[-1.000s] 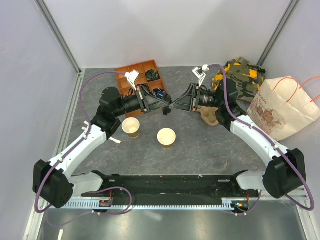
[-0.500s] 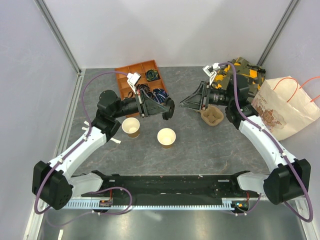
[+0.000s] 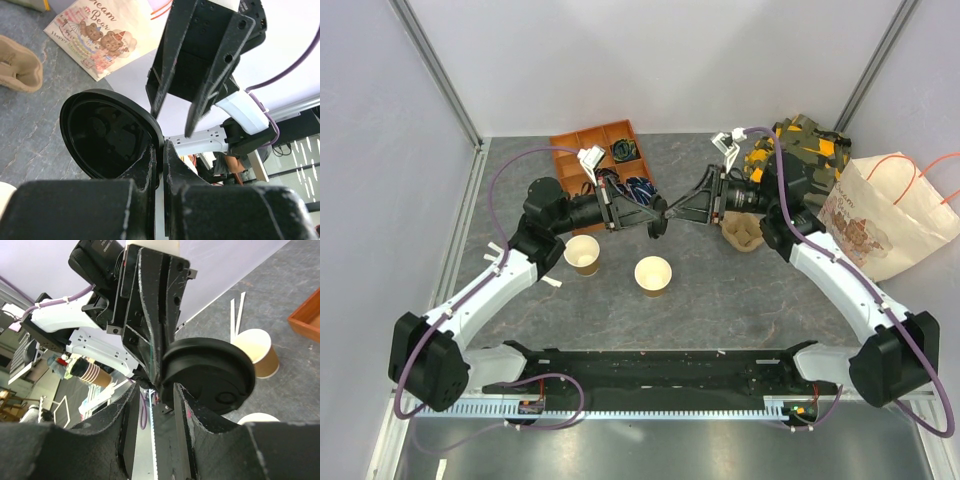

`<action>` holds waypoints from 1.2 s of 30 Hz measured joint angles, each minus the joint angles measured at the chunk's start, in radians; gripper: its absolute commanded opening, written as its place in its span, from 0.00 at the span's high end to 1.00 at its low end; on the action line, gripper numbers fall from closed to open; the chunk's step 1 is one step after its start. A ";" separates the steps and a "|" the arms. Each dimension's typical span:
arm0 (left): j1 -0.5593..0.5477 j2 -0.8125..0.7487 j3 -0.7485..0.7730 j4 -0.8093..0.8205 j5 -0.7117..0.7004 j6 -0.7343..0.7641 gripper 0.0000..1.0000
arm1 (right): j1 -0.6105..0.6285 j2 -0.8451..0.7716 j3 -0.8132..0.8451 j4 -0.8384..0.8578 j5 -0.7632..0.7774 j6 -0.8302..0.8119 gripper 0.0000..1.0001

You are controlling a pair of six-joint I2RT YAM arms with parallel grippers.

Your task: Pack the takeout coffee

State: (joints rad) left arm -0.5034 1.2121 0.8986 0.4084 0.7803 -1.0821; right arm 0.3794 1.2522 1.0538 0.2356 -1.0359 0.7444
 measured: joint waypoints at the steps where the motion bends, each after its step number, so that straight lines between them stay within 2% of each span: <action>1: 0.000 0.002 0.000 -0.004 -0.002 0.000 0.98 | 0.006 0.005 0.000 0.003 0.002 0.000 0.59; 12: 0.003 0.006 0.005 -0.018 -0.019 0.000 0.98 | 0.043 0.039 0.005 -0.027 0.024 -0.033 0.62; 30: 0.020 0.007 0.008 -0.085 -0.066 -0.002 0.98 | 0.077 0.073 0.059 -0.140 0.099 -0.133 0.74; 32: 0.020 0.007 0.008 -0.092 -0.071 -0.002 0.98 | 0.078 0.073 0.060 -0.149 0.104 -0.144 0.75; 36: 0.020 0.008 0.008 -0.104 -0.072 -0.002 0.98 | 0.082 0.073 0.060 -0.163 0.110 -0.160 0.63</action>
State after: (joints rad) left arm -0.4835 1.2205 0.9062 0.3046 0.7078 -1.0843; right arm 0.4610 1.3251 1.1133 0.0723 -0.9257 0.5842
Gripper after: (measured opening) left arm 0.054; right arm 0.302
